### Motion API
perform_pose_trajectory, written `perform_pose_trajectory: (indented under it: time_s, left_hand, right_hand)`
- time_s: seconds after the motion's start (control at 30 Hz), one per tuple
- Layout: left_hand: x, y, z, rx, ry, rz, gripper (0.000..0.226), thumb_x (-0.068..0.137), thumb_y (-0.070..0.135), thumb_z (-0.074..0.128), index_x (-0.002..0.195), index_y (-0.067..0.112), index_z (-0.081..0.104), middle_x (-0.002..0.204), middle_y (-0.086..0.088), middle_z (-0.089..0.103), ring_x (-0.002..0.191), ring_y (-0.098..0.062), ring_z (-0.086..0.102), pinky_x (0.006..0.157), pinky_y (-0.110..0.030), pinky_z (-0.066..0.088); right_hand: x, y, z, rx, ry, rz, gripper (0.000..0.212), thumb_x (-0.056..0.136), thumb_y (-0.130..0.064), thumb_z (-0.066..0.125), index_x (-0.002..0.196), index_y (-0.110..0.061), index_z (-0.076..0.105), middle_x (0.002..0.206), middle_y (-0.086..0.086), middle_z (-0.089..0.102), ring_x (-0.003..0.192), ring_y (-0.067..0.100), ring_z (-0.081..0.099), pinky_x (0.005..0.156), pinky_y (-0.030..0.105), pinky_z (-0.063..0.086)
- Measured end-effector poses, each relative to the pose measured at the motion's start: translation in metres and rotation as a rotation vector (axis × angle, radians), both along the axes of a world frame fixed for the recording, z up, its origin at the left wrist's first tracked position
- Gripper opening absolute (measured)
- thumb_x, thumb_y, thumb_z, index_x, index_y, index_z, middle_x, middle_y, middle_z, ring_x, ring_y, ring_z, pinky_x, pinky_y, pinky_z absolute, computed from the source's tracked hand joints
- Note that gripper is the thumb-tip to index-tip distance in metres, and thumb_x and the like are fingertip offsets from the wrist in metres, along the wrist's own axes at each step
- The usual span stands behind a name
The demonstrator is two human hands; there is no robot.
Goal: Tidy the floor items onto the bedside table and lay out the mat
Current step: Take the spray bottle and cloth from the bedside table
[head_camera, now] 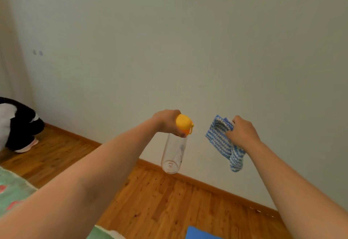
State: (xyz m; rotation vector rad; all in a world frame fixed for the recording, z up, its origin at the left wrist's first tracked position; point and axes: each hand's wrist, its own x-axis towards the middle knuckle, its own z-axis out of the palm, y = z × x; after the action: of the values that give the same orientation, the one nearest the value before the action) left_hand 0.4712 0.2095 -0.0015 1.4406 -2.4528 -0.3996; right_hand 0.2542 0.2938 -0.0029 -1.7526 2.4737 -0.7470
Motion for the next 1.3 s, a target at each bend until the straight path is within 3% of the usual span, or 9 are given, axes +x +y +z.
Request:
perform_pose_trajectory:
  time_s: [0.23,0.4,0.53,0.6,0.83,0.97,1.07,1.2,1.3]
  left_hand:
    - [-0.032,-0.165,-0.026,0.030,-0.018,0.018,0.073,0.067,0.048,0.077,0.127,0.019,0.047,0.125,-0.004,0.058,0.113,-0.027,0.055,0.094,-0.041,0.048]
    - [-0.053,-0.259,-0.062,0.101,-0.063,0.002,0.070,0.068,0.047,0.077,0.124,0.019,0.047,0.122,-0.005,0.060,0.111,-0.026,0.056,0.089,-0.039,0.047]
    - [-0.067,-0.307,-0.117,0.152,-0.089,0.015,0.070,0.068,0.049,0.076,0.124,0.019,0.047,0.121,-0.005,0.061,0.111,-0.027,0.057,0.087,-0.039,0.048]
    - [-0.073,-0.325,-0.151,0.184,-0.102,0.019,0.069,0.067,0.050,0.076,0.123,0.019,0.047,0.119,-0.004,0.062,0.109,-0.027,0.058,0.085,-0.038,0.049]
    - [-0.087,-0.366,-0.286,0.270,-0.195,0.045,0.072,0.066,0.051,0.075,0.122,0.018,0.044,0.113,-0.008,0.064,0.104,-0.031,0.061,0.073,-0.037,0.046]
    - [-0.092,-0.384,-0.373,0.269,-0.253,0.087,0.076,0.065,0.051,0.074,0.127,0.020,0.042,0.112,-0.010,0.066,0.104,-0.033,0.062,0.074,-0.037,0.048]
    - [-0.097,-0.394,-0.448,0.284,-0.259,0.104,0.073,0.066,0.052,0.073,0.123,0.019,0.042,0.111,-0.010,0.067,0.104,-0.034,0.062,0.071,-0.035,0.045]
    - [-0.101,-0.402,-0.556,0.372,-0.236,0.122,0.071,0.067,0.048,0.074,0.121,0.016,0.042,0.110,-0.011,0.066,0.102,-0.034,0.062,0.070,-0.035,0.046]
    - [-0.103,-0.401,-0.628,0.442,-0.233,0.096,0.074,0.065,0.045,0.077,0.124,0.016,0.042,0.112,-0.013,0.065,0.103,-0.035,0.061,0.070,-0.035,0.044]
  right_hand:
    - [-0.016,-0.177,-0.039,0.023,0.008,0.028,0.012,0.085,-0.015,0.053,0.081,-0.010,0.043,0.100,0.019,0.061,0.078,0.026,0.047,0.064,0.029,0.032]
    - [-0.027,-0.271,-0.091,0.089,0.034,0.067,0.035,0.084,-0.019,0.054,0.061,-0.019,0.027,0.074,0.002,0.041,0.075,0.024,0.044,0.051,0.029,0.025]
    - [-0.041,-0.323,-0.140,0.125,0.002,0.060,0.017,0.083,-0.017,0.054,0.074,-0.012,0.041,0.081,0.005,0.046,0.077,0.027,0.050,0.054,0.029,0.028]
    - [-0.043,-0.344,-0.171,0.163,-0.019,0.074,0.015,0.084,-0.017,0.054,0.076,-0.011,0.042,0.081,0.005,0.047,0.081,0.029,0.054,0.053,0.029,0.027]
    - [-0.052,-0.396,-0.308,0.278,-0.065,0.124,0.036,0.084,-0.019,0.056,0.062,-0.021,0.028,0.080,0.004,0.044,0.074,0.023,0.042,0.057,0.029,0.027]
    - [-0.057,-0.411,-0.398,0.325,-0.113,0.157,0.021,0.082,-0.016,0.058,0.075,-0.013,0.039,0.085,0.013,0.053,0.084,0.033,0.054,0.062,0.030,0.029]
    - [-0.061,-0.417,-0.477,0.373,-0.112,0.186,0.024,0.081,-0.015,0.058,0.070,-0.016,0.037,0.088,0.013,0.055,0.089,0.034,0.055,0.062,0.032,0.028]
    - [-0.067,-0.426,-0.586,0.431,-0.097,0.186,0.019,0.082,-0.014,0.058,0.076,-0.013,0.040,0.089,0.014,0.056,0.087,0.034,0.054,0.062,0.033,0.026]
    - [-0.067,-0.426,-0.654,0.456,-0.096,0.202,0.019,0.082,-0.013,0.057,0.075,-0.012,0.039,0.080,0.007,0.045,0.077,0.028,0.045,0.062,0.034,0.026]
